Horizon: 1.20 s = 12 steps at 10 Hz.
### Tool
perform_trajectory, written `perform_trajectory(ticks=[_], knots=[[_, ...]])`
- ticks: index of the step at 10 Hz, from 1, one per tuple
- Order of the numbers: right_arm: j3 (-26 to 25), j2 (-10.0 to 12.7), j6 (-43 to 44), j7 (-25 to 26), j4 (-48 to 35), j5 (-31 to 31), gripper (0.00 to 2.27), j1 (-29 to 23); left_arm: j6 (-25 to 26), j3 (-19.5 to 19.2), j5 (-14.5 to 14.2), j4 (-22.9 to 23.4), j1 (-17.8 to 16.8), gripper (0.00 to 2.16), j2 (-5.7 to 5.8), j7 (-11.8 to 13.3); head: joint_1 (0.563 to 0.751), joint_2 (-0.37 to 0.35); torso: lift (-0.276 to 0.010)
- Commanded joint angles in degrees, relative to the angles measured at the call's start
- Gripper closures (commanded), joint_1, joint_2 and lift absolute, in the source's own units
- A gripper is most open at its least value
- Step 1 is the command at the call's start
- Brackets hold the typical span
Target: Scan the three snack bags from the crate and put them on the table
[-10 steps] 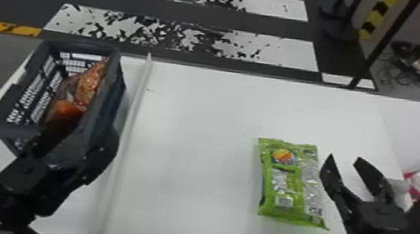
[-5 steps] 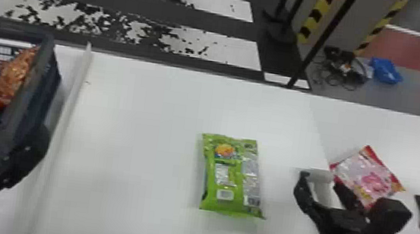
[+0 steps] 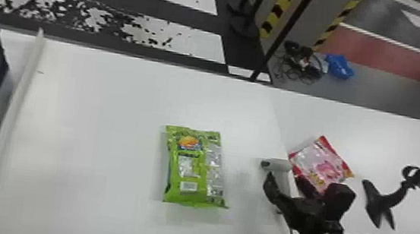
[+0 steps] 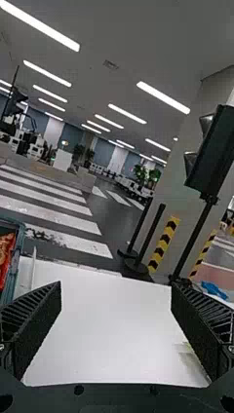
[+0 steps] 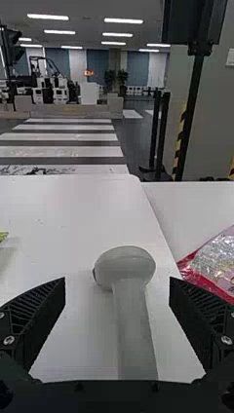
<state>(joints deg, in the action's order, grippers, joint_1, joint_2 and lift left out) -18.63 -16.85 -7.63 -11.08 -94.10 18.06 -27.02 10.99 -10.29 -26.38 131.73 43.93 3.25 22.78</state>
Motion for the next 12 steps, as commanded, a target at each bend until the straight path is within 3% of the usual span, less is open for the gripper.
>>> perform_trajectory(ticks=[1, 2, 3, 5, 8, 12], knots=[[0.0, -0.3, -2.7, -0.4, 2.4, -0.6, 0.29, 1.6, -0.1, -0.1, 0.0, 0.4, 0.3, 0.03, 0.00, 0.1, 0.695, -0.350, -0.094], [0.1, -0.7, -4.1, -1.1, 3.1, -1.1, 0.86, 2.2, 0.0, -0.1, 0.0, 0.6, 0.5, 0.03, 0.00, 0.1, 0.695, -0.350, -0.094], [0.0, -0.8, -7.8, -1.2, 3.2, -1.2, 1.92, 2.8, -0.1, -0.1, 0.0, 0.8, 0.6, 0.03, 0.00, 0.1, 0.695, -0.350, -0.094], [0.0, -1.0, -7.3, -3.0, 3.7, -1.6, 2.20, 2.7, 0.0, -0.1, 0.1, 1.2, 1.0, 0.03, 0.00, 0.4, 0.695, -0.350, -0.094], [0.0, -0.5, -5.9, -3.5, 2.0, -0.8, 2.23, 0.7, 0.0, 0.0, 0.1, 2.0, 1.6, 0.03, 0.00, 0.4, 0.695, -0.350, -0.094], [-6.3, 5.6, -14.7, -3.6, -15.6, 9.9, 2.23, -10.2, -0.1, 1.0, 0.2, 1.8, 1.6, 0.03, 0.00, 0.4, 0.695, -0.350, -0.094]])
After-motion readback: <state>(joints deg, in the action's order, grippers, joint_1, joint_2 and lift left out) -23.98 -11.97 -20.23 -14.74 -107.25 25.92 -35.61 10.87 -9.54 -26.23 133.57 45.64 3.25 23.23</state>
